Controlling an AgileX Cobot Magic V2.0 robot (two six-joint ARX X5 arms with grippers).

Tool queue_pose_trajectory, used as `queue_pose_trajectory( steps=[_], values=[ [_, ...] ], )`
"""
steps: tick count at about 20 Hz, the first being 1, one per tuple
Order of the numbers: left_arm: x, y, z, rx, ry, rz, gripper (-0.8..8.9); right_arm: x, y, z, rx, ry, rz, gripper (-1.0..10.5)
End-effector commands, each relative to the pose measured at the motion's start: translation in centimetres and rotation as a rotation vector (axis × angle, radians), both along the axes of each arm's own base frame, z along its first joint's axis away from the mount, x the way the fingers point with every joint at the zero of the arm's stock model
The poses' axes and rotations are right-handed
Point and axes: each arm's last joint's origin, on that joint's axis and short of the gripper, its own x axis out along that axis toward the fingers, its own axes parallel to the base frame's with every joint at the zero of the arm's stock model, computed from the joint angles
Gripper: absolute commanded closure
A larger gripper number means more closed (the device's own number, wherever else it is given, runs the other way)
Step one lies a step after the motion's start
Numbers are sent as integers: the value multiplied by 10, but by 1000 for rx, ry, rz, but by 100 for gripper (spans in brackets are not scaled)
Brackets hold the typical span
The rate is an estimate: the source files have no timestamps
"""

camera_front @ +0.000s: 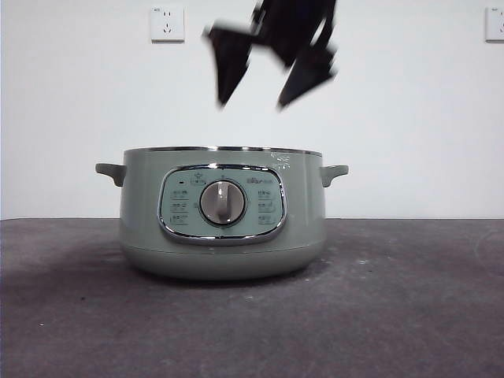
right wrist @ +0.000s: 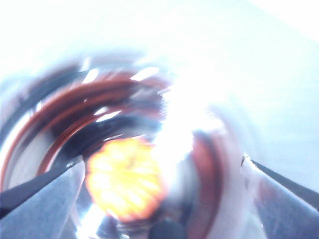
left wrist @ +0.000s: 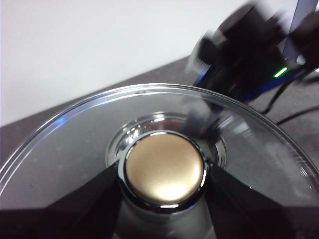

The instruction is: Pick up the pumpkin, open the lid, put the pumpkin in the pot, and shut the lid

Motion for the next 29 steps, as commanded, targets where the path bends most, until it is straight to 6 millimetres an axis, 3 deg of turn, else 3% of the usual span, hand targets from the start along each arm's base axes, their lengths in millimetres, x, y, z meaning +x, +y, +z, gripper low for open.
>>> queue_pose_trajectory(
  steps=[1,4,10,19,29],
  values=[
    [14,-6,7,-37,-48,-40,822,-30,-27,45,61,-54,-83,289],
    [50,-21,0,-35,-21,-64,822,-81,-68,93,119,-102,-100,289],
    [110,-47,-25,-28,28,-104,822,-148,-114,125,187,-99,-80,290],
    [159,-82,-59,-17,48,-148,822,-181,-136,133,233,-74,-63,290],
    [195,-110,-96,-2,59,-157,822,-186,-140,130,205,-39,-66,290]
  ],
)
